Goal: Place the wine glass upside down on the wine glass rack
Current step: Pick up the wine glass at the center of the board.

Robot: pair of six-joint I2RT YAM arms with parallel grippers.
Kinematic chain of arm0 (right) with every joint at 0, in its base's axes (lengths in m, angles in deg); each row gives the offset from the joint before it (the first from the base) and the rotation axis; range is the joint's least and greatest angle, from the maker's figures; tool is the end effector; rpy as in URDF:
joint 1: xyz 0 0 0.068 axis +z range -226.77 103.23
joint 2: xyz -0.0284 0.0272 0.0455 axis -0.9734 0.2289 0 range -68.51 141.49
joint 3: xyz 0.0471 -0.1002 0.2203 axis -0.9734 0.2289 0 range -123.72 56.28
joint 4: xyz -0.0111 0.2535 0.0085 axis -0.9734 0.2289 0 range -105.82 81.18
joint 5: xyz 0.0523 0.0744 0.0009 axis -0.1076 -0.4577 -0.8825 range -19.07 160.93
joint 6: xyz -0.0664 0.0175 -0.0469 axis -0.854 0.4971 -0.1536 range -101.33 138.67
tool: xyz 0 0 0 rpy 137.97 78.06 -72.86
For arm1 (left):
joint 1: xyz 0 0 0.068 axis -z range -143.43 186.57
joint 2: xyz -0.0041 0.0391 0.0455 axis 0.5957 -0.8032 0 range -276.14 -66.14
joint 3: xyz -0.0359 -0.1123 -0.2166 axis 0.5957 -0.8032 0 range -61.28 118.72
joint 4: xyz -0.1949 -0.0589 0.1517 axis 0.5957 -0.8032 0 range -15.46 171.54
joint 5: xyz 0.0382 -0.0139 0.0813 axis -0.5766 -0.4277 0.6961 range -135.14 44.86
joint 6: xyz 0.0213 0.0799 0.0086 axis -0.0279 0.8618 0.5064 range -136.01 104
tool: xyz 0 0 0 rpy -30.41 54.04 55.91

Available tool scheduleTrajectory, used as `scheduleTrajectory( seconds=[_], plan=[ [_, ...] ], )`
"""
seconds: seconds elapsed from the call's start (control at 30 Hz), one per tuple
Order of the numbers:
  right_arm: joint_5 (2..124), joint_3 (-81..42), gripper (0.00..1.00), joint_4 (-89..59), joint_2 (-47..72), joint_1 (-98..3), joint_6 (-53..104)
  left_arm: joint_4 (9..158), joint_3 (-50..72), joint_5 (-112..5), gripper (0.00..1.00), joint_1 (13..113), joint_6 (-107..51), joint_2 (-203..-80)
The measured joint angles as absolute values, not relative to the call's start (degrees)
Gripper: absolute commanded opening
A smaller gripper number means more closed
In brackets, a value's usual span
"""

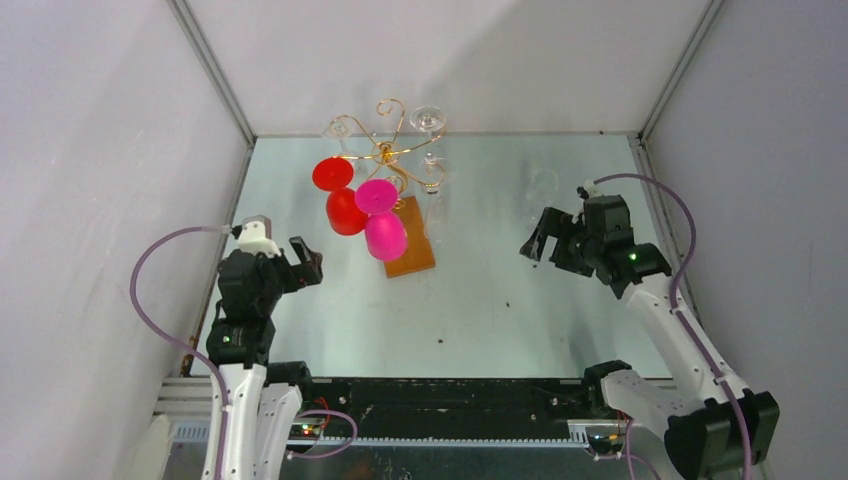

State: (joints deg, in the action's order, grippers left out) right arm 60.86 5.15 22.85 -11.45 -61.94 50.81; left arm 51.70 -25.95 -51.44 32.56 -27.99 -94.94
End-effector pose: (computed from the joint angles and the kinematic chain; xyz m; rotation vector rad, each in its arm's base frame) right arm 0.2255 0.0729 0.2452 0.2755 2.4009 0.5977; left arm 0.1754 0.0042 0.2563 -0.2042 1.9698 -0.1992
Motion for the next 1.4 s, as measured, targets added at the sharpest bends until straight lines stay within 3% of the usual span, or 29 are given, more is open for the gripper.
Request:
scheduleTrajectory(
  seconds=[0.53, 0.97, 1.4],
  plan=[
    [60.6, -10.9, 0.99, 21.7, 4.1, -69.8, 45.9, 49.2, -26.0, -48.2, 1.0, 32.7, -28.1, -93.2],
    [67.3, -33.4, 0.94, 27.2, 22.4, -71.0, 39.7, 49.2, -26.5, -48.3, 1.0, 32.7, -28.1, -93.5],
    [69.7, -43.4, 0.73, 34.0, 33.3, -71.7, 33.2, 49.2, -26.9, -48.5, 1.0, 32.7, -28.1, -94.8]
  ],
)
